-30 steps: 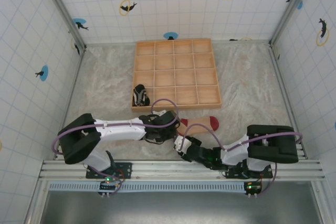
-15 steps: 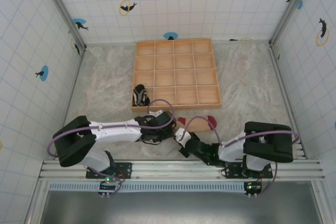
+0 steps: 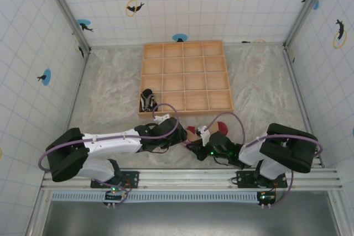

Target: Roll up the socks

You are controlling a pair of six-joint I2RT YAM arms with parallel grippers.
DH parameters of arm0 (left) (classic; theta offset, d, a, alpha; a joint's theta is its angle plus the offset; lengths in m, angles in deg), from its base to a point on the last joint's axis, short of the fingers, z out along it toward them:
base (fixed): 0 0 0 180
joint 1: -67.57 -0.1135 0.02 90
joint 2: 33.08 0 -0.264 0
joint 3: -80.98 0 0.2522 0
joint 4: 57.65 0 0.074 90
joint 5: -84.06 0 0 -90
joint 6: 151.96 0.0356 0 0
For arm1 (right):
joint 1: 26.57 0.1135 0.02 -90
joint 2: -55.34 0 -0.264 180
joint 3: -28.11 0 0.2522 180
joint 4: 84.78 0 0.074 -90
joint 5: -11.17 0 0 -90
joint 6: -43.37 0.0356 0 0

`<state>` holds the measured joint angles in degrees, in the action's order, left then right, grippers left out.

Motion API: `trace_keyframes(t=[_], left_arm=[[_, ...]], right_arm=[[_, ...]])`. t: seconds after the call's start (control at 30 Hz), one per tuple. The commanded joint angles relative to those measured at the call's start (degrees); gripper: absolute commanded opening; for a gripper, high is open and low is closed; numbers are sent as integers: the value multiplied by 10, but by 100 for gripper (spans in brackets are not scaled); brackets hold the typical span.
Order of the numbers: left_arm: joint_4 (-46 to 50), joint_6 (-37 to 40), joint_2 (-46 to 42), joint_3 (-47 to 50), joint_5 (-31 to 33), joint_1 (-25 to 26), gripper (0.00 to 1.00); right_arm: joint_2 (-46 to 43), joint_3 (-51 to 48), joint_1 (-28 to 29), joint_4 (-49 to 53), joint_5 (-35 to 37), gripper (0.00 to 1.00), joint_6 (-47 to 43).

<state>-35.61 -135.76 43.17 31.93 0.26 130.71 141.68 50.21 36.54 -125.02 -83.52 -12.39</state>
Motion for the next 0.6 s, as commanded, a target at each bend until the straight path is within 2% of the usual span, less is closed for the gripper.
trace_keyframes(t=[0.0, 0.2, 0.33, 0.57], left_arm=[[-33, 6, -14, 17, 17, 8, 71], [-41, 4, -1, 17, 22, 23, 61], [-54, 3, 16, 13, 23, 38, 54], [-95, 0, 37, 24, 36, 51, 51]], right_arm=[[-4, -19, -18, 19, -52, 0, 97], [0, -39, -50, 39, -56, 0, 199], [3, -75, -62, -1, -53, 0, 266], [6, -128, -78, -52, -30, 0, 353]])
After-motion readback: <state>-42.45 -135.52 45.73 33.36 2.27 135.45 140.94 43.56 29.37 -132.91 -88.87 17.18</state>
